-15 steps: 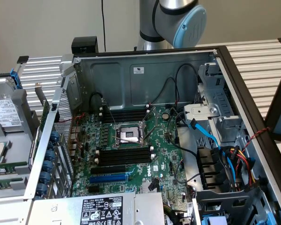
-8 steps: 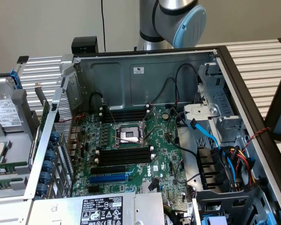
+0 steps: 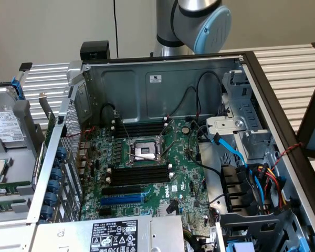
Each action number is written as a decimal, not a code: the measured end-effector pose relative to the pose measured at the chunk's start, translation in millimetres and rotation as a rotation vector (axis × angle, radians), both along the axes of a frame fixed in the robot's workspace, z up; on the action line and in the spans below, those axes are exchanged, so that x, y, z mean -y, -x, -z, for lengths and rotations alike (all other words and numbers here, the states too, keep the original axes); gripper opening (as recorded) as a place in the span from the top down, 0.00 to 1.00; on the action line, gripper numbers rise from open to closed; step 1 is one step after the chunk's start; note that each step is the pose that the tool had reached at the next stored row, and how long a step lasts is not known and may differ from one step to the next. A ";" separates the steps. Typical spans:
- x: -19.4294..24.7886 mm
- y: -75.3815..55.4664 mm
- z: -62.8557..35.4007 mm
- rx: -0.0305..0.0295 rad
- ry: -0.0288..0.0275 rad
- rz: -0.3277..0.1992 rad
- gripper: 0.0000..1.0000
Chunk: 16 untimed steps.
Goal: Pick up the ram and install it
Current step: 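Pick up the ram and move it above insertion slot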
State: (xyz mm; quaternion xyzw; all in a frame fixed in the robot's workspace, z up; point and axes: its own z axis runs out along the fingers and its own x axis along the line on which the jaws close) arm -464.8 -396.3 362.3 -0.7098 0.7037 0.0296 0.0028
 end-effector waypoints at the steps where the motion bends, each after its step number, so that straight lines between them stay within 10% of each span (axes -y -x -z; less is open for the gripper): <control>1: 0.0 0.0 1.9 0.0000 0.0000 -0.012 0.73; 16: 2.6 0.1 22.8 0.0001 0.0017 -0.126 0.73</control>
